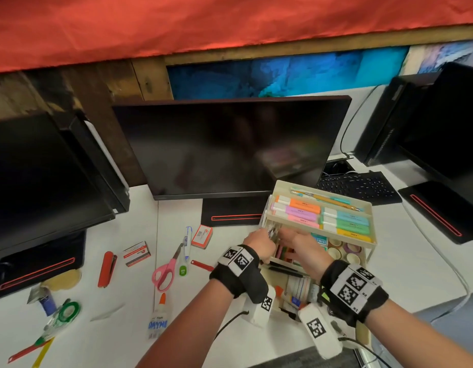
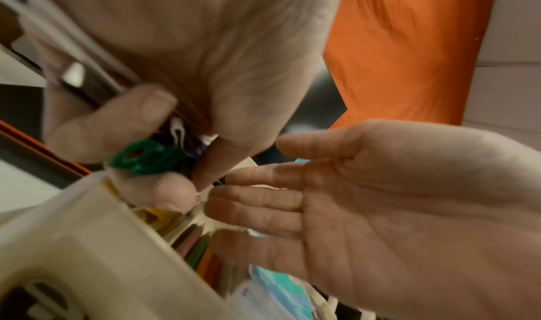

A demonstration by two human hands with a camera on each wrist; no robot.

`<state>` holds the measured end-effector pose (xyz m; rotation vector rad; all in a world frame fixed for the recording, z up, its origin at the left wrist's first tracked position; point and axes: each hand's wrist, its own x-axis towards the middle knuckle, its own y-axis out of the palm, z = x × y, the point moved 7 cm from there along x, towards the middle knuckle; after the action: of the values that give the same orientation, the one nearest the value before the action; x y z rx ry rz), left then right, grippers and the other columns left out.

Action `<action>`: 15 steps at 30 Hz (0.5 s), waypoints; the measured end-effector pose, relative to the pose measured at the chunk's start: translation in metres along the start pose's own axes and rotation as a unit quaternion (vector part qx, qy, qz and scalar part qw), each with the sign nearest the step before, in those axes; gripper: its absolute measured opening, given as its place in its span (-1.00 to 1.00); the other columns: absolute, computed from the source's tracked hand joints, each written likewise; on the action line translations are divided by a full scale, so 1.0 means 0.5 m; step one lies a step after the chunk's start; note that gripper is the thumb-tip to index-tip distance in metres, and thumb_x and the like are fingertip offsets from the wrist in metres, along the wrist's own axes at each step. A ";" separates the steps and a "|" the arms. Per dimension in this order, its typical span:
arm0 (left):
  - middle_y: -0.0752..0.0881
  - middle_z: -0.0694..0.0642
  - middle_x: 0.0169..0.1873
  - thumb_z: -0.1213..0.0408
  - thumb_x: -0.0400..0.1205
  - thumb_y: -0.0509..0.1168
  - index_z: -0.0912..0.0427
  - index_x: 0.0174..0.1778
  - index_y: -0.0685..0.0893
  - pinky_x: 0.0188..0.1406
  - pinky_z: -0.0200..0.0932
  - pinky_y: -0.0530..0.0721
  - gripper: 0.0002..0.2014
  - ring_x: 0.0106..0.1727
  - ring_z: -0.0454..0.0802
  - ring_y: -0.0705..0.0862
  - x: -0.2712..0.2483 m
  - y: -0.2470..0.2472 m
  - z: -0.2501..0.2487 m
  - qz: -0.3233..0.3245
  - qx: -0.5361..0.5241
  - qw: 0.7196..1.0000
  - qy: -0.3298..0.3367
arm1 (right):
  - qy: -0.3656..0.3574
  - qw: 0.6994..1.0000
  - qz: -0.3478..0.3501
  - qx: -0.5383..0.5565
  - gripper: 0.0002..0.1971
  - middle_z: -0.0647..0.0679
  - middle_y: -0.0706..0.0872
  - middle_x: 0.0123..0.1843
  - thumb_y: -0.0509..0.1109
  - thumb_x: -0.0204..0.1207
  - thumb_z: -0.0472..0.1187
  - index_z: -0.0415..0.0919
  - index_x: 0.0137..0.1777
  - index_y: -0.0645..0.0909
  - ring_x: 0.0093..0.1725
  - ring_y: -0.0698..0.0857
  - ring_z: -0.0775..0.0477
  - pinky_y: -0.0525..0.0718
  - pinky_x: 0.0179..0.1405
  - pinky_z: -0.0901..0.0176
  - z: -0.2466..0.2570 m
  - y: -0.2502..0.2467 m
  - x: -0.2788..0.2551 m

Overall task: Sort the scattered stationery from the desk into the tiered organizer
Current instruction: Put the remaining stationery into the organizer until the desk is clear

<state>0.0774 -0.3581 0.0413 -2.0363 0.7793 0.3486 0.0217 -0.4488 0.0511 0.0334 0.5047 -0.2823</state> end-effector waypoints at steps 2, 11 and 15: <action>0.75 0.35 0.05 0.40 0.59 0.11 0.37 0.23 0.61 0.15 -0.01 0.69 -0.67 0.11 0.24 0.74 0.005 -0.001 -0.013 0.014 -0.001 1.000 -0.002 | 0.013 0.996 0.026 0.083 -0.69 -0.08 0.66 0.30 0.13 0.69 -0.02 -0.04 0.35 0.51 0.21 0.65 -0.04 0.64 -0.02 0.13 -0.004 0.014 0.003; 0.77 0.34 -0.02 0.24 0.58 0.27 0.36 0.18 0.65 0.05 0.06 0.71 -0.67 0.10 0.32 0.73 0.016 -0.019 -0.017 0.001 -0.052 0.998 -0.025 | 0.052 0.982 0.006 0.183 -0.53 -0.24 0.63 0.17 0.13 0.65 0.11 -0.11 0.45 0.43 -0.14 0.63 -0.09 0.61 -0.25 0.14 -0.015 0.020 0.032; 0.72 0.33 0.02 0.23 0.65 0.20 0.37 0.24 0.60 -0.36 -0.14 0.65 -0.66 0.04 0.24 0.75 0.019 -0.024 -0.009 -0.006 -0.107 0.993 -0.043 | 0.063 0.982 -0.010 0.180 -0.52 -0.16 0.62 0.22 0.15 0.64 0.12 -0.07 0.49 0.40 -0.01 0.66 -0.04 0.65 -0.25 0.18 -0.023 0.020 0.037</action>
<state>0.0923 -0.3606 0.0466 -2.2096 0.7006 0.5279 0.0346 -0.4429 0.0318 0.3996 0.5754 -0.3909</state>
